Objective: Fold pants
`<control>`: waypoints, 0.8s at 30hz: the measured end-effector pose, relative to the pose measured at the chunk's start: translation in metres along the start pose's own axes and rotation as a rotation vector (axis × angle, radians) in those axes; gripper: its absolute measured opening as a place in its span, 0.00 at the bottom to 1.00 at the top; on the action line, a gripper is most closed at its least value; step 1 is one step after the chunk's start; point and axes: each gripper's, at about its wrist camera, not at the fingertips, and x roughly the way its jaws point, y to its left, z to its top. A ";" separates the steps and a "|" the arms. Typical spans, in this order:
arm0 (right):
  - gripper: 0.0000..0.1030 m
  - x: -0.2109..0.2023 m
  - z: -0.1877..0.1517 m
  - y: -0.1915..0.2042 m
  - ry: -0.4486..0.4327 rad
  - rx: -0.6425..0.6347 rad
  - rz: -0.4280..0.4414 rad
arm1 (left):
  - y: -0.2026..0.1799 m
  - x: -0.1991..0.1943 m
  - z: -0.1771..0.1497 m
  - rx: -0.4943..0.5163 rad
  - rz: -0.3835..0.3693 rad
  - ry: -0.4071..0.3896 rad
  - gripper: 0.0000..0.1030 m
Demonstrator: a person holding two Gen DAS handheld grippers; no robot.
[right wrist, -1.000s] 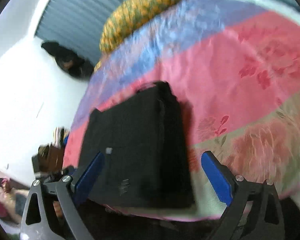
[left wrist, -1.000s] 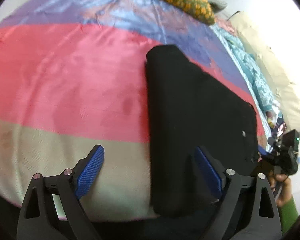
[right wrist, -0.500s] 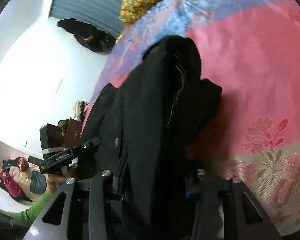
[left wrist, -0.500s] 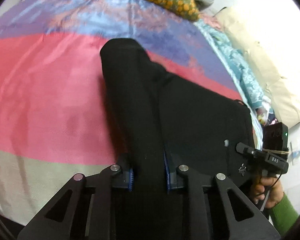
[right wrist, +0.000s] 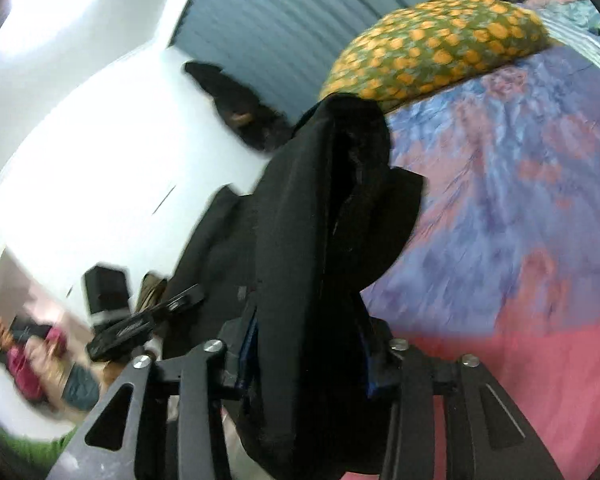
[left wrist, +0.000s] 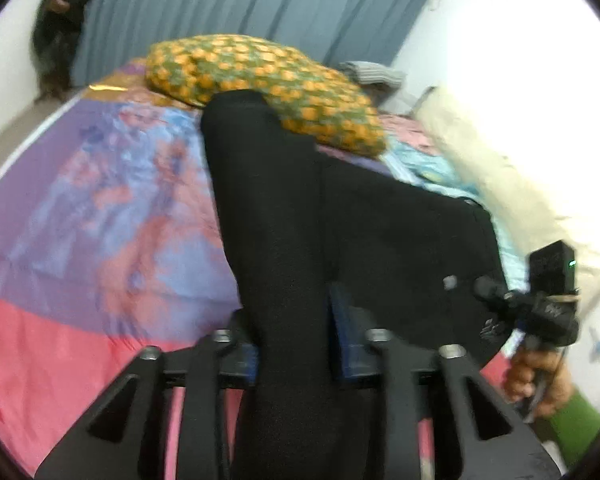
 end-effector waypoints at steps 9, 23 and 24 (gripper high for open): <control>0.74 -0.103 -0.082 -0.157 -0.076 0.253 -0.585 | 0.123 0.004 -0.150 0.018 0.551 0.176 0.76; 1.00 -0.141 -0.164 0.000 -0.180 0.095 -0.868 | -0.027 -0.090 -0.178 0.118 0.603 -0.004 0.97; 1.00 -0.129 -0.171 0.020 -0.177 0.046 -0.885 | -0.034 -0.097 -0.181 0.110 0.584 -0.020 0.98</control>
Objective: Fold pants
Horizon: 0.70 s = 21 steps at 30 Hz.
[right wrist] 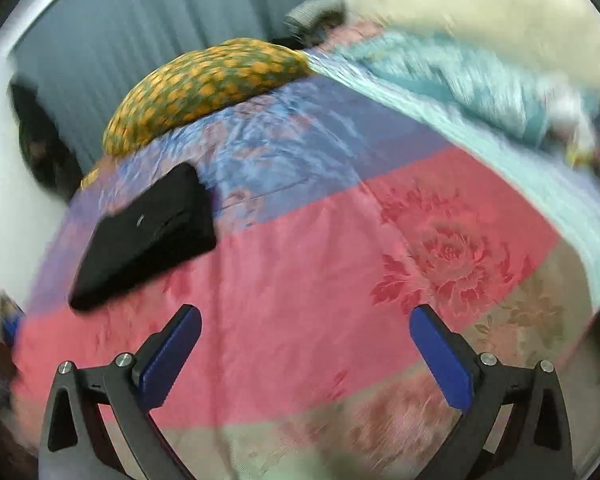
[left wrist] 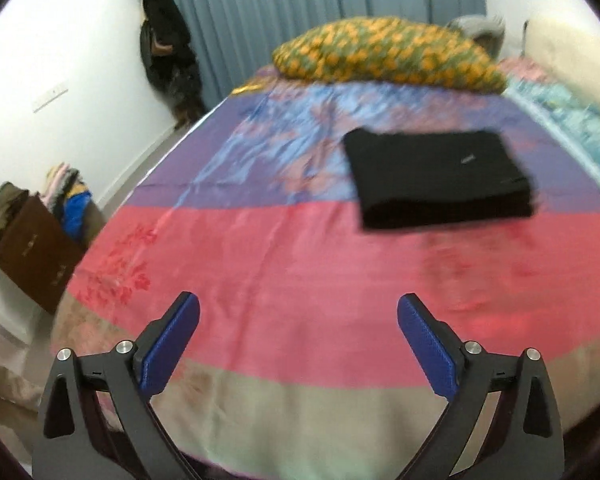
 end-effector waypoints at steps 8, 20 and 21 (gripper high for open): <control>1.00 -0.055 -0.109 0.111 0.038 -0.327 0.010 | -0.007 -0.041 -0.064 -0.033 0.016 0.104 0.98; 1.00 -0.116 -0.148 0.103 -0.001 -0.351 -0.040 | -0.003 -0.085 -0.081 -0.010 -0.043 0.101 0.98; 1.00 -0.119 -0.148 0.103 -0.004 -0.352 -0.042 | -0.003 -0.088 -0.082 -0.010 -0.048 0.100 0.98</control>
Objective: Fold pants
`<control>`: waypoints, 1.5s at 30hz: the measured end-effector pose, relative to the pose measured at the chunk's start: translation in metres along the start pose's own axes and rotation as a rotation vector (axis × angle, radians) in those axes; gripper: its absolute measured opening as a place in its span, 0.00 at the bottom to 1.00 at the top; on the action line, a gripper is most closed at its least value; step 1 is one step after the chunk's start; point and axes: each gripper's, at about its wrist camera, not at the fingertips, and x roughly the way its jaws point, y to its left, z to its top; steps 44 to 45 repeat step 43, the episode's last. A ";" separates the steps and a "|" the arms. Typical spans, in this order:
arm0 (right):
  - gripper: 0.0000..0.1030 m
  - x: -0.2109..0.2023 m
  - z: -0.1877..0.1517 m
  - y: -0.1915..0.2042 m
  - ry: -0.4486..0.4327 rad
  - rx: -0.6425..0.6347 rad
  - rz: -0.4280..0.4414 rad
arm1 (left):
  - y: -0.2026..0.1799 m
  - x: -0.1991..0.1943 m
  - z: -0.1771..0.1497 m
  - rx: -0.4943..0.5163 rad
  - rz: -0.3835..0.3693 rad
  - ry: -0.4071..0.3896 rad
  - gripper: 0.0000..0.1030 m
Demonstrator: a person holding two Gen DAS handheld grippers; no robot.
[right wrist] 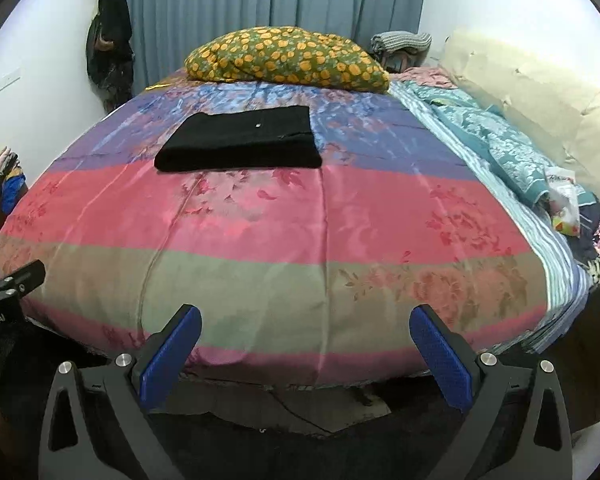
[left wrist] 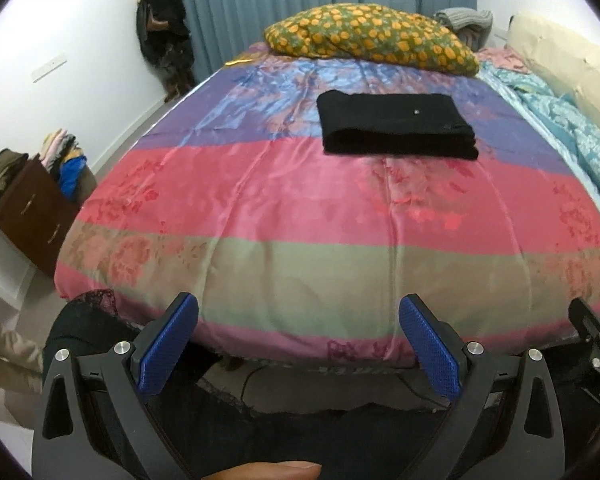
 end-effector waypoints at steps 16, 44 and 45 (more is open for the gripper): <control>1.00 -0.022 0.006 0.013 -0.054 -0.003 0.019 | 0.002 -0.008 -0.004 -0.006 -0.020 -0.013 0.98; 1.00 -0.006 0.007 0.014 -0.017 0.010 0.042 | -0.007 -0.008 -0.010 0.043 0.006 -0.031 0.98; 1.00 -0.006 0.007 0.014 -0.017 0.010 0.042 | -0.007 -0.008 -0.010 0.043 0.006 -0.031 0.98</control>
